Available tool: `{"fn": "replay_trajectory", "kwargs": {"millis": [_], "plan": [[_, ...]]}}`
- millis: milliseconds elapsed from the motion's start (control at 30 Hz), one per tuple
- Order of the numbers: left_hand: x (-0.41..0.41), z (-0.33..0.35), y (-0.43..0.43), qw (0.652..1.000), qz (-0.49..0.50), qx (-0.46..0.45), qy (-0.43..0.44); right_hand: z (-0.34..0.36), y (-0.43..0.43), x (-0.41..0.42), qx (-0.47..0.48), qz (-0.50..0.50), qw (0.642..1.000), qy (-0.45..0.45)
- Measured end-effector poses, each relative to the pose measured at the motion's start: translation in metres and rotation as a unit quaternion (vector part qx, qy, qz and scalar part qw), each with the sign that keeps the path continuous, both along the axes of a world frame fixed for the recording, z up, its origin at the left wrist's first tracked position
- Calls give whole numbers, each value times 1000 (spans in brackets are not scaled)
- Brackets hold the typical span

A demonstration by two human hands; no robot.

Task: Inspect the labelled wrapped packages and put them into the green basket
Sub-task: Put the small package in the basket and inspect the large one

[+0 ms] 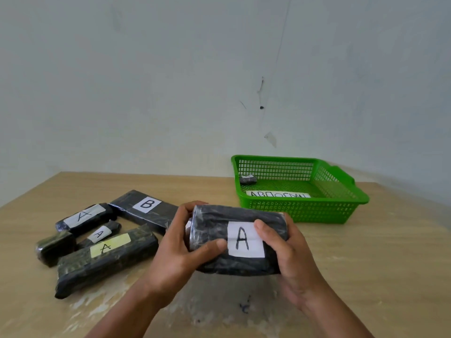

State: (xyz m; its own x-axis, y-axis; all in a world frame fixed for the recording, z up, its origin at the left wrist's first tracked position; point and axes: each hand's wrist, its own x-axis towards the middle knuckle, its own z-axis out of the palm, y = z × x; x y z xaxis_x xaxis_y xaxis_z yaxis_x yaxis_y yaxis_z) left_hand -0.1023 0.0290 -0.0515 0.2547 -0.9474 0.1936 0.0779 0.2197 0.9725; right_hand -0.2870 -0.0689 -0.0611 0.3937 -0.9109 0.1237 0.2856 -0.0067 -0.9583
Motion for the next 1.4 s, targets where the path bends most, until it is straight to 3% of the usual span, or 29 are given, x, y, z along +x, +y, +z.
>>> {"fn": "replay_trajectory", "kwargs": {"millis": [167,300,500,700,1100,1300,1400], "plan": [[-1,0,0,999,9,-3,-53,-3,-7,-10,15,71,996,-49],[3,3,-2,999,32,8,-37,-7,-11,-13,-51,105,993,0],[5,1,0,1000,-3,5,-11,-9,-10,-10,-77,105,991,24],[4,-2,-3,999,12,4,-49,-4,-2,-12,-133,107,981,95],[2,-4,-4,998,21,-13,-53,-2,-2,-12,-145,102,979,104],[5,-6,-5,994,59,-77,59,-5,-1,-8,-118,87,989,31],[5,-1,-5,987,97,-92,88,-8,-4,-8,-117,57,990,43]]}}
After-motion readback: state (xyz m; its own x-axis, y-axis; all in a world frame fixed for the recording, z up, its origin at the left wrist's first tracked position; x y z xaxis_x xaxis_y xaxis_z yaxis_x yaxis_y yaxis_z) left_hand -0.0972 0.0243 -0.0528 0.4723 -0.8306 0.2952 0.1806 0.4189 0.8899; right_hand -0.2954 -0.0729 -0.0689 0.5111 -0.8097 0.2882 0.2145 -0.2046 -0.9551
